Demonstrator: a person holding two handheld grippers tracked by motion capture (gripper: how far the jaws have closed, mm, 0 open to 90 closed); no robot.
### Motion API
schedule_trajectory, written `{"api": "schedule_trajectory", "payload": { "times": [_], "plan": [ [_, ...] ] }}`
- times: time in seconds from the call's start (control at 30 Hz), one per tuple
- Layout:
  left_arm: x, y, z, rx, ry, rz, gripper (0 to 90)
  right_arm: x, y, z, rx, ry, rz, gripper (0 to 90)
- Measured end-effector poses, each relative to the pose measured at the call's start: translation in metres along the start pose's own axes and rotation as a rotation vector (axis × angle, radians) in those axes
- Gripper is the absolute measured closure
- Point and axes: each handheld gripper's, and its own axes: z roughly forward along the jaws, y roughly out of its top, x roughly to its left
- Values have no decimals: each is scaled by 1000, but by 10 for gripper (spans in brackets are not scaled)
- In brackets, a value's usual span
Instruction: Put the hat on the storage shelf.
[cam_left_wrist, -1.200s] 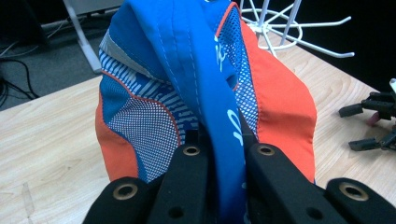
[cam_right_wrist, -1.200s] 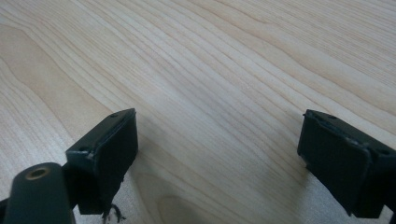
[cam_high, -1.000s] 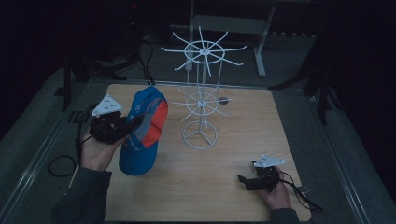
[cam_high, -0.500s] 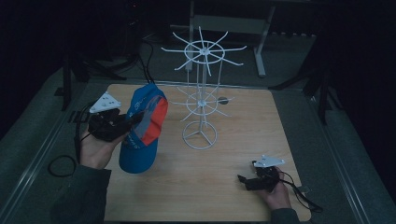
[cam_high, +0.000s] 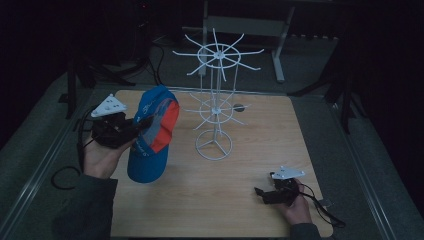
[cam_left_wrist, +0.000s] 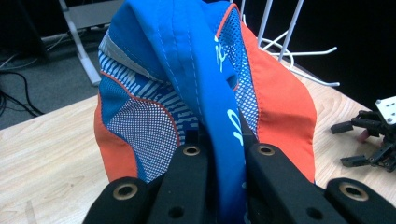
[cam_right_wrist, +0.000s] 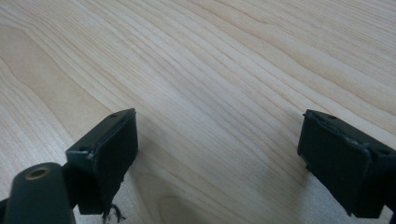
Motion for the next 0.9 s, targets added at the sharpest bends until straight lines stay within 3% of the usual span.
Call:
{"api": "schedule_trajectory", "payload": {
  "times": [0.9],
  "plan": [
    [5,11,-9,-38,-8,-9,894,0,0,0,0,0,0,120]
  ]
}}
